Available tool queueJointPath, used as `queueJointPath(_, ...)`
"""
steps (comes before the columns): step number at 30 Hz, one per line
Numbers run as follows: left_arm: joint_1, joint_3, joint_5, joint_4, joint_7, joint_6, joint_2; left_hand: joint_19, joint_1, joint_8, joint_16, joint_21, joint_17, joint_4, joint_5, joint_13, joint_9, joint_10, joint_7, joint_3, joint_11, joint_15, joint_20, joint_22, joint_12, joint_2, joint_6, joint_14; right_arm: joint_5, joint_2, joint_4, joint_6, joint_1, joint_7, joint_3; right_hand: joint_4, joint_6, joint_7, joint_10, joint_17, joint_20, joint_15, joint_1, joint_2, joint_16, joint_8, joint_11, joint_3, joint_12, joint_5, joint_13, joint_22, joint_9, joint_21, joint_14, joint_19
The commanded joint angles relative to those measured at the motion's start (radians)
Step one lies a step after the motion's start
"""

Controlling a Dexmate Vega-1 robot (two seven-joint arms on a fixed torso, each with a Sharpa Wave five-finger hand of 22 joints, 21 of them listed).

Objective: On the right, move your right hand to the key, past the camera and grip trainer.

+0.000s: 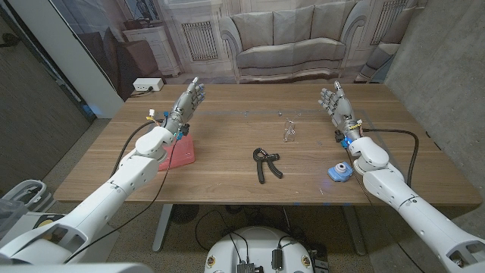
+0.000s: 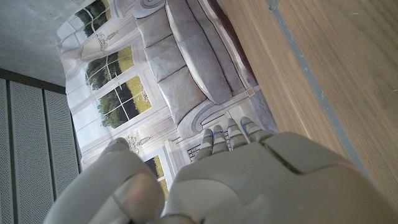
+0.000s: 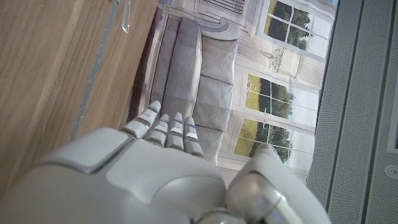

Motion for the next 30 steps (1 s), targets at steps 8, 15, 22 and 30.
queueJointPath(8,-0.002,0.004,0.006,-0.023,0.025,0.032,0.001,-0.018,0.007,-0.004,-0.003,-0.008,0.002,-0.003,0.002,0.002,0.006,-0.008,-0.002,-0.004,-0.005,0.002,-0.031,0.004,-0.006,0.003,-0.002,-0.010,0.011,-0.030,-0.032,-0.020,-0.034,-0.021,0.032,-0.006,0.010,-0.002,0.009,0.006,-0.022,0.004,0.006,0.006,0.006,0.001,0.004,0.004,0.010,-0.002,0.002,0.001,0.002,-0.003,0.013,0.014)
queueJointPath(15,-0.009,0.008,0.014,-0.023,0.029,0.027,-0.004,-0.017,0.008,-0.005,-0.003,-0.007,0.002,-0.003,0.001,0.002,0.006,-0.007,-0.001,-0.006,-0.002,0.001,-0.054,0.004,-0.007,0.005,-0.002,-0.012,0.011,-0.045,-0.042,-0.020,-0.049,-0.027,0.046,-0.007,0.011,-0.002,0.011,0.006,-0.021,0.005,0.007,0.007,0.005,0.001,0.008,0.004,0.010,-0.003,0.002,0.002,0.002,-0.004,0.013,0.013)
queueJointPath(22,-0.017,0.012,0.019,-0.029,0.025,0.031,-0.001,-0.016,0.009,-0.005,-0.002,-0.007,0.002,-0.003,0.001,0.002,0.006,-0.003,-0.002,-0.007,-0.001,0.000,-0.056,0.004,-0.006,0.006,0.001,-0.009,0.014,-0.057,-0.052,-0.017,-0.068,-0.039,0.065,-0.008,0.015,-0.005,0.014,0.005,-0.020,0.004,0.009,0.009,0.006,0.002,0.006,0.004,0.011,-0.004,0.002,0.002,0.002,-0.006,0.017,0.015)
queueJointPath(30,-0.014,0.011,0.018,-0.033,0.026,0.036,0.001,-0.015,0.010,-0.003,-0.002,-0.006,0.002,-0.003,0.000,0.002,0.006,0.000,-0.002,-0.009,-0.002,0.000,-0.053,0.004,-0.006,0.007,0.008,-0.006,0.015,-0.071,-0.058,-0.015,-0.082,-0.037,0.078,-0.010,0.017,-0.006,0.018,0.005,-0.020,0.004,0.011,0.011,0.006,0.003,0.005,0.004,0.012,-0.005,0.002,0.002,0.002,-0.007,0.019,0.016)
